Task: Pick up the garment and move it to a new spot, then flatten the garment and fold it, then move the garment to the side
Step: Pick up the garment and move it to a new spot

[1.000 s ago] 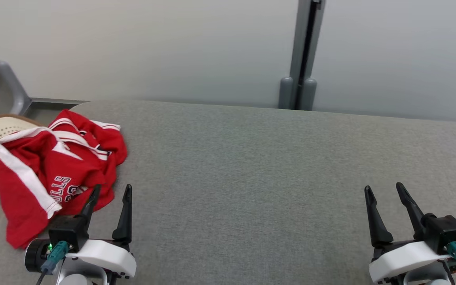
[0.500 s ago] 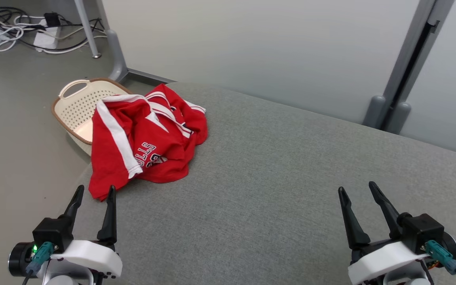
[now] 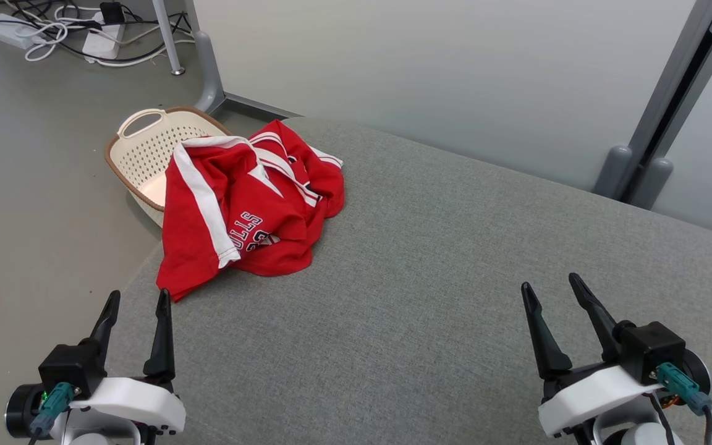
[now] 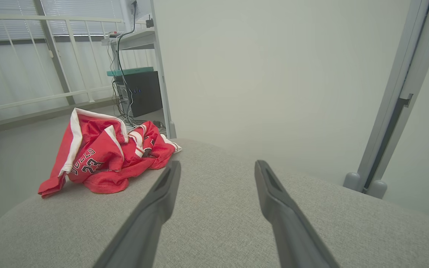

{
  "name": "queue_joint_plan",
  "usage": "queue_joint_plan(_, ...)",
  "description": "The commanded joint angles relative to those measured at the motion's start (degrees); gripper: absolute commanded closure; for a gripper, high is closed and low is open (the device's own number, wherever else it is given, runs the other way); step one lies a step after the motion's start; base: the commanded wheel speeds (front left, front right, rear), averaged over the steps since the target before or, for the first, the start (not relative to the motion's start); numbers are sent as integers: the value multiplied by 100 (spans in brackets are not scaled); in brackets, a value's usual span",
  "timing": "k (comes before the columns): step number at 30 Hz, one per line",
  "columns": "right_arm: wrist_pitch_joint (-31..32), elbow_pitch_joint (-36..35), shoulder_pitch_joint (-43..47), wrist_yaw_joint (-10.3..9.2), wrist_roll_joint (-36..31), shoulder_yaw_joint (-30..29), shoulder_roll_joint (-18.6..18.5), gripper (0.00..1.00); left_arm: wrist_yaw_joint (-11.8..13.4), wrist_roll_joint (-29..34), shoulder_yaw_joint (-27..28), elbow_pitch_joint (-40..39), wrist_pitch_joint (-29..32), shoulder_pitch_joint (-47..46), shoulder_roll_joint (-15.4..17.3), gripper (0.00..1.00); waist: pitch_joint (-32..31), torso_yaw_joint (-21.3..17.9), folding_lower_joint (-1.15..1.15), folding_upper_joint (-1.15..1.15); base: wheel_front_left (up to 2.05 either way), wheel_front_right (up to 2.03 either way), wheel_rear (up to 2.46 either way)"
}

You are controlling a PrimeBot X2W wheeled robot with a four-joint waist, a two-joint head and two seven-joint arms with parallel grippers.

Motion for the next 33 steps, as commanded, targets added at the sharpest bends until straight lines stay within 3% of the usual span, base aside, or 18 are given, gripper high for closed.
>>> queue_joint_plan(1, -19, 13, -52, -2, 19, -24, -27, 0, -5, 29, 7, 1, -2, -42, 1, 0, 5, 2, 0, 0, 0, 0, 0)
queue_joint_plan(10, 27, -76, -10, -2, -29, -120, -20, 0, -35, -24, -87, 187, -2, -328, -49, 0, 133, 5, 0, 0, 0, 0, 0)
queue_joint_plan(16, 294, -427, -257, -2, -153, -54, -172, 0, -43, -167, -54, 574, -1, -900, -90, 0, 804, -273, 0, 0, 0, 0, 0)
queue_joint_plan(22, 635, -884, -671, -2, -243, 39, -483, 0, -52, -338, 65, 1791, -1, -1942, -84, 0, 1796, -667, 0, 0, 0, 0, 0)
queue_joint_plan(30, 667, -1019, -893, -2, -264, -58, -589, 0, 0, -476, 367, 3126, -2, -2771, 82, 0, 2289, -854, 0, 0, 0, 0, 0)
queue_joint_plan(31, 659, -1010, -900, -2, -258, -77, -582, 0, 0, -492, 405, 3222, -2, -2831, 104, 27, 2305, -859, 0, 0, 0, 0, 0)
queue_joint_plan(32, 650, -998, -907, -2, -257, -86, -580, 0, -5, -494, 428, 3266, -2, -2889, 126, 77, 2317, -858, 0, 0, 0, 0, 0)
queue_joint_plan(33, 637, -989, -909, -2, -265, -109, -575, 0, 12, -497, 473, 3292, -2, -2929, 144, 100, 2326, -851, 0, 0, 0, 0, 0)
